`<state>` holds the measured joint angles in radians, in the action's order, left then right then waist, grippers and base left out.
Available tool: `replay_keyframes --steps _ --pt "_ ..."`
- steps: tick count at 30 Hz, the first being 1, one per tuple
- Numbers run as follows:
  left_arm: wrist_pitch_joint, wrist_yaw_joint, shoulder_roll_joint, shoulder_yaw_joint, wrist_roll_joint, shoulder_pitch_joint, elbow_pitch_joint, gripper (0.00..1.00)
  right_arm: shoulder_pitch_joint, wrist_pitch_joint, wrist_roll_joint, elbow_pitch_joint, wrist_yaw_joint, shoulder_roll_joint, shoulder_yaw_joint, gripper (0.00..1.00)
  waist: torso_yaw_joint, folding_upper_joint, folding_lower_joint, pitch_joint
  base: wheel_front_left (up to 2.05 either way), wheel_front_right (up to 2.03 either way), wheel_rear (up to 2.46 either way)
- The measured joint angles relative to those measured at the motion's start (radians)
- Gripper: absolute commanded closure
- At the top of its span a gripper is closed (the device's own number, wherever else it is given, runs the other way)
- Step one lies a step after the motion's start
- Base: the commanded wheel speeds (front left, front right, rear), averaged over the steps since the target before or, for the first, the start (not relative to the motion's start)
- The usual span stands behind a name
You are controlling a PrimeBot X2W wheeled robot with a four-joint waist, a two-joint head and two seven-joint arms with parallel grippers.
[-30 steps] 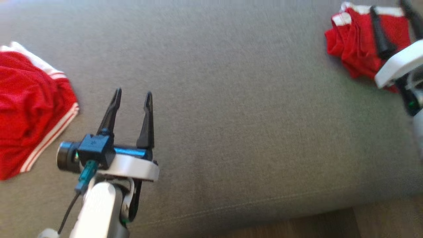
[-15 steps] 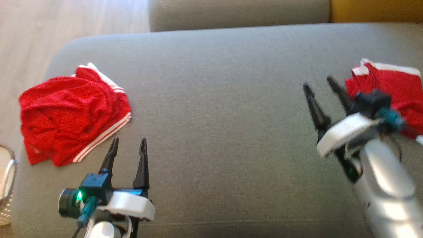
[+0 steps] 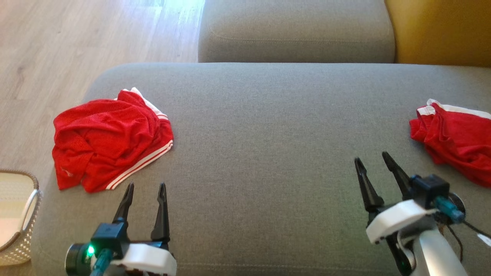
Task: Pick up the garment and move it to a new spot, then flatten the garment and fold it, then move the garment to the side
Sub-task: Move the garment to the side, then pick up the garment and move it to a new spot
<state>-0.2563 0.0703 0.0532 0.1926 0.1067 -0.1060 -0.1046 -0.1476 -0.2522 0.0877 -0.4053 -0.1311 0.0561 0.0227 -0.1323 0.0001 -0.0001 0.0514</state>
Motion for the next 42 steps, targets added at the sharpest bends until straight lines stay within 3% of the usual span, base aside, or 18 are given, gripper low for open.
replay_keyframes --steps 13,21,31,42 --pt "0.0 -0.002 0.0 0.001 0.0 -0.013 0.0 0.0 0.022 0.0 0.027 0.031 0.0 -0.003 0.002 0.0 -0.033 0.0 0.0 0.017 0.0 0.0 0.0" --pt "0.0 -0.009 0.0 -0.009 -0.013 -0.014 0.011 0.0 0.041 0.0 0.057 0.045 0.0 -0.004 -0.017 0.0 -0.143 0.0 0.0 0.024 0.0 0.0 0.0" --pt "0.0 -0.009 0.003 -0.083 -0.026 -0.058 0.08 0.0 0.032 0.0 0.087 0.045 0.0 -0.006 -0.122 0.0 -0.319 0.0 0.0001 0.031 0.0 0.0 0.0" --pt "0.0 0.024 0.002 -0.144 -0.015 -0.09 0.148 0.0 -0.028 0.0 0.107 0.008 0.0 -0.005 -0.214 0.0 -0.36 0.0 0.0001 -0.007 0.0 0.0 0.0"
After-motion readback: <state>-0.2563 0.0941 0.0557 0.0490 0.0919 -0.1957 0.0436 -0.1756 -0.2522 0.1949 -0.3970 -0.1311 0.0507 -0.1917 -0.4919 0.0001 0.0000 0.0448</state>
